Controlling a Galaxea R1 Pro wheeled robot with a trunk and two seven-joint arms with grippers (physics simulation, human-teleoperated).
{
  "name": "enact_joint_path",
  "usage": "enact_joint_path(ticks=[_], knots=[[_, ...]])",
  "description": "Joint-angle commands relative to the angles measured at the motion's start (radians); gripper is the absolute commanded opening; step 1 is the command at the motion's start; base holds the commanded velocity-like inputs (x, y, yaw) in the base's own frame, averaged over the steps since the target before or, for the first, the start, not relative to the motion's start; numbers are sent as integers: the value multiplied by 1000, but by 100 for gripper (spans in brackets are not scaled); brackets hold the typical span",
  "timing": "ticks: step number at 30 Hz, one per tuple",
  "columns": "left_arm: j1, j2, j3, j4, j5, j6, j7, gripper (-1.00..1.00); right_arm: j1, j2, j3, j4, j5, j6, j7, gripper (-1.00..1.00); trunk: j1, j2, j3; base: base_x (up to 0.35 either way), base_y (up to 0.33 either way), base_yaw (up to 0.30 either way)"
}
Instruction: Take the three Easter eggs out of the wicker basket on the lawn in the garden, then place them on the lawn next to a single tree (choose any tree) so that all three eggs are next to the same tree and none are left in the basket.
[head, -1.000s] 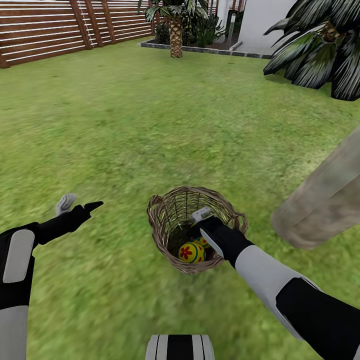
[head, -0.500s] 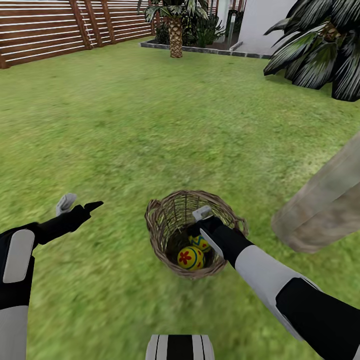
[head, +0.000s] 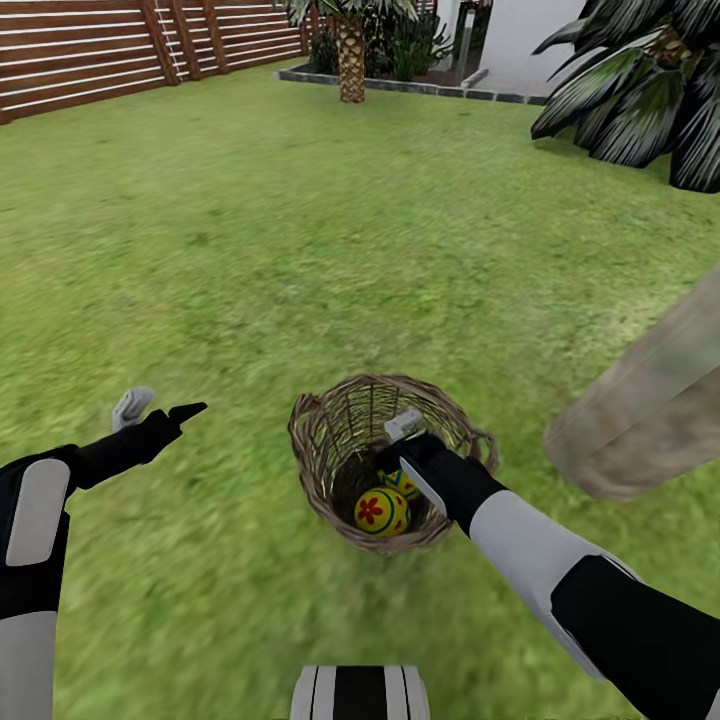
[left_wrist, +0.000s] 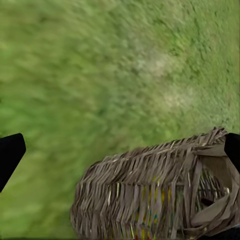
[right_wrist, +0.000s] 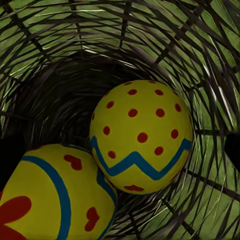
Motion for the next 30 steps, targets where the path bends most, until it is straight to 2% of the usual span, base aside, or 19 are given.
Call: enact_joint_path(ticks=[1,5,19,27,30], knots=[[-1,0,2,0,-8,5,-10,100,-1,-1,6,-1,-10,4,-8,100,0,-1,-5,0,0,0],[-1,0,2,0,-8,5,-10,100,-1,-1,6,-3,-10,3,-10,100,2,-2,-20,0,0,0],[-1,-1,2,0,-8,4,-10,100,-1,-5,7,-2,-6,3,-17,100,2,-2,-20,0,0,0],[-1,-2,2,0,-9,4,-10,100,-1,-5,8,0,25,-3,-53,100,2,-2,-20,0,0,0],[-1,-2,2,0,-9,4,-10,100,-1,-3,15,1,28,-43,-54,100,2,-2,-20,0,0,0]])
